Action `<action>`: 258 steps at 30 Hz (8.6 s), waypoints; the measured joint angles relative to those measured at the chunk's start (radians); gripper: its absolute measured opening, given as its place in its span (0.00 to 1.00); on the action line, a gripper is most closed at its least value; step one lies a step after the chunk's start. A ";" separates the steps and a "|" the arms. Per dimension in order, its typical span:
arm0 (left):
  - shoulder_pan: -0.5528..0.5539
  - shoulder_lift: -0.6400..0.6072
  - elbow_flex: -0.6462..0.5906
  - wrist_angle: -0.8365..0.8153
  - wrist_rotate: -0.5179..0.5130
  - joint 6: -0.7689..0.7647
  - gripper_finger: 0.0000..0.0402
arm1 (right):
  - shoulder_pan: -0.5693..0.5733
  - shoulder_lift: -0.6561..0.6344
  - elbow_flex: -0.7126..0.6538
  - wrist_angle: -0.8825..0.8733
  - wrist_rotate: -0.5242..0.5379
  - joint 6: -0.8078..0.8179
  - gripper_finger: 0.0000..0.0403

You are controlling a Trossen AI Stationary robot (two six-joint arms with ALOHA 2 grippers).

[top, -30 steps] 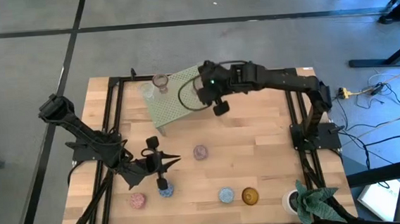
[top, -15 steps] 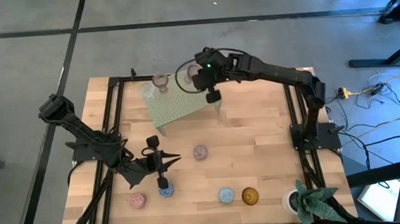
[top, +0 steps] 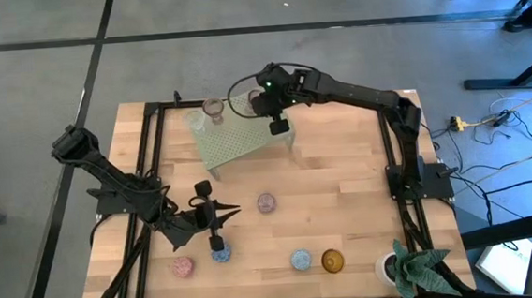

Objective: Pick & Place candle stick holders
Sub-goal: Put the pink glass candle holder on the shelf aligned with the other glass candle holders

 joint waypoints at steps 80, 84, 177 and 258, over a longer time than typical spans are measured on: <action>0.000 0.000 -0.001 -0.003 0.004 -0.026 0.08 | 0.145 0.005 0.144 -0.480 0.175 -0.139 0.10; 0.000 0.000 -0.001 -0.003 0.004 -0.026 0.08 | 0.150 0.005 0.144 -0.483 0.175 -0.157 0.05; 0.000 0.000 -0.001 -0.063 0.031 -0.174 0.08 | 0.262 -0.425 -0.253 -0.423 -0.036 0.520 0.33; 0.040 0.000 -0.001 -0.017 -0.052 -0.058 0.08 | 0.002 -0.348 -1.246 1.602 -0.108 0.756 0.33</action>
